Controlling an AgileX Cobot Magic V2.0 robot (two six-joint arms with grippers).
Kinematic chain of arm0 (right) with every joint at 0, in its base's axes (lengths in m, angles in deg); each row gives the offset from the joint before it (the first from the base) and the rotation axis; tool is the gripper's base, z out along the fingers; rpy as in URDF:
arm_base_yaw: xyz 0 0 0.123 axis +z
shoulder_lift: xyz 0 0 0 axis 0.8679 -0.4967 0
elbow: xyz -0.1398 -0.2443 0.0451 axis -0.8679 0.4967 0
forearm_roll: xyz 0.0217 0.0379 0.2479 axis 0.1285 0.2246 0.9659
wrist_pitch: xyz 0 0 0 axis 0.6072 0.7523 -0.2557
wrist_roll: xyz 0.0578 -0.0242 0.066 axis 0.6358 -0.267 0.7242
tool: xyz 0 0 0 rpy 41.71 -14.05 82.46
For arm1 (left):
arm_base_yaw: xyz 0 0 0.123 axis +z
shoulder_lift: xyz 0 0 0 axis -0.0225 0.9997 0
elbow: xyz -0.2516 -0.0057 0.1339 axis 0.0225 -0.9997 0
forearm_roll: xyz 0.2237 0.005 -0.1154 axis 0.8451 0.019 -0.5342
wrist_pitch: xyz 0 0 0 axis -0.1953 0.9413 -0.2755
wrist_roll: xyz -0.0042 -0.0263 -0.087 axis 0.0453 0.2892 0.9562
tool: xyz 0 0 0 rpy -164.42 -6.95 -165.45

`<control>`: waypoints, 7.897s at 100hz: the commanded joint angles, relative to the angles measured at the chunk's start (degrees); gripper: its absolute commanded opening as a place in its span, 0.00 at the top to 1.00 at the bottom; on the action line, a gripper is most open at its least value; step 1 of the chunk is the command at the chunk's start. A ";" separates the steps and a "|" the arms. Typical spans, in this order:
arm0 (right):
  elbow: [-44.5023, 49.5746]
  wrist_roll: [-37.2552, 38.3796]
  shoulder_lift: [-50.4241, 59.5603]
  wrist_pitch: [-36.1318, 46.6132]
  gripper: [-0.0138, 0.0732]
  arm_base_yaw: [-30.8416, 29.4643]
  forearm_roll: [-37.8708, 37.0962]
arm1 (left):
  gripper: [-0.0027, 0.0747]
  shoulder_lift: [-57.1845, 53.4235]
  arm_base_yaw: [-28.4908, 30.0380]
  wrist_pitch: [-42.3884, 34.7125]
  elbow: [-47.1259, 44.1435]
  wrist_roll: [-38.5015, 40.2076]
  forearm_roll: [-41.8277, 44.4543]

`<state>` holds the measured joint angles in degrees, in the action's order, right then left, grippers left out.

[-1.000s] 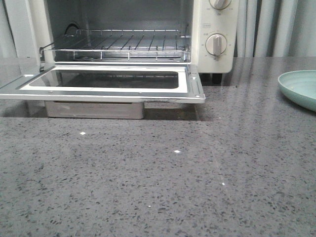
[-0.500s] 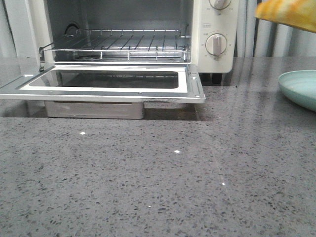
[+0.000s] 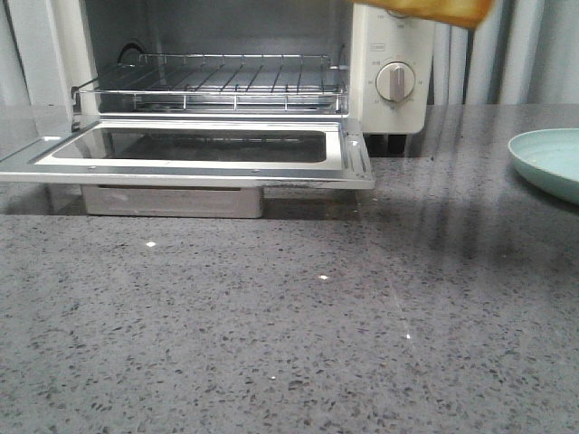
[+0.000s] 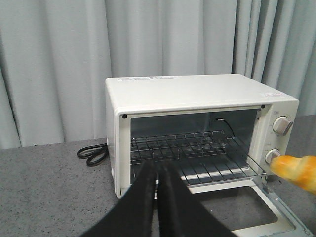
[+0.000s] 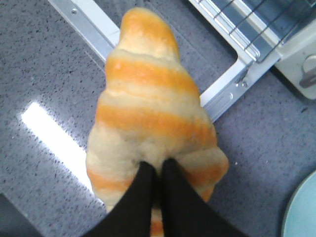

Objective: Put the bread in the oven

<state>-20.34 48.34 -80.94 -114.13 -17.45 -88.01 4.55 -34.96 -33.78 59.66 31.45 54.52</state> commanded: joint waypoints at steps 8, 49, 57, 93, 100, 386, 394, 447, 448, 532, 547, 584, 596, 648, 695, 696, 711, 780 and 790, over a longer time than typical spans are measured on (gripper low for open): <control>-8.10 -0.73 -5.38 3.60 0.92 0.27 -6.55 | 0.99 0.51 0.06 -3.34 1.96 0.56 1.03; -22.27 -5.03 -21.64 11.16 0.92 0.40 -13.08 | 0.99 0.51 0.06 -3.34 1.96 0.56 1.03; -23.99 -5.03 -24.11 11.56 0.92 0.40 -16.24 | 0.99 0.51 0.06 -3.34 1.96 0.56 0.79; -25.38 -5.03 -29.00 16.16 0.92 0.29 -26.81 | 0.99 0.51 0.06 -3.34 1.96 0.56 0.00; -25.38 -5.03 -29.72 16.80 0.92 0.18 -27.41 | 0.99 0.51 0.06 -3.34 1.96 0.56 -0.48; -22.97 0.57 -15.70 -5.07 0.34 11.91 -21.57 | 0.99 -22.70 0.06 14.40 -3.38 -7.74 -0.53; -20.57 0.57 -15.17 -5.07 0.34 10.46 -22.98 | 0.99 -22.70 0.06 14.17 -4.00 -7.64 -0.53; -2.77 3.14 -3.78 -5.07 0.93 -2.54 -21.06 | 0.99 -22.70 0.06 2.93 -12.47 -7.63 -0.93; -2.77 3.14 -3.53 -5.07 0.93 -2.73 -21.06 | 0.99 -22.70 0.06 2.64 -12.65 -7.63 -0.93; 42.28 16.19 41.48 11.73 0.93 -6.61 -22.65 | 0.99 -22.70 0.06 -11.29 -26.32 -7.55 -4.19; 47.66 16.19 48.41 12.05 0.93 -6.61 -22.75 | 0.99 -22.70 0.06 -10.98 -26.55 -7.55 -4.42; 48.83 16.19 53.67 11.43 0.93 -6.61 -22.62 | 0.99 -22.70 0.06 -10.98 -26.59 -7.55 -4.42; 48.83 16.19 53.67 8.53 0.93 -6.61 -22.37 | 0.99 -22.70 0.06 -10.98 -26.59 -7.55 -4.42; 48.83 15.98 53.67 5.32 0.93 -6.61 -23.85 | 0.99 -22.70 0.06 -10.98 -26.59 -7.55 -4.42; 62.76 12.47 58.51 47.33 0.93 -20.48 -12.71 | 0.99 -22.70 0.06 -10.98 -26.59 -7.55 -4.42; 63.14 11.77 58.52 47.98 0.93 -20.97 -11.29 | 0.99 -22.70 0.06 -10.98 -26.59 -7.55 -4.42; 71.15 7.63 59.66 60.90 0.93 -31.46 -1.18 | 0.99 -22.70 0.06 -10.98 -26.59 -7.55 -4.42; 89.73 7.63 79.68 67.41 0.93 -45.26 0.68 | 0.99 -22.70 0.06 -10.98 -26.59 -7.55 -4.42; 91.07 7.63 80.70 67.41 0.93 -45.78 0.68 | 0.99 -22.70 0.06 -10.98 -26.59 -7.55 -4.42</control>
<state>71.29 56.55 -0.49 -50.68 -62.50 -87.44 -19.19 -34.96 -40.64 31.63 23.70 49.91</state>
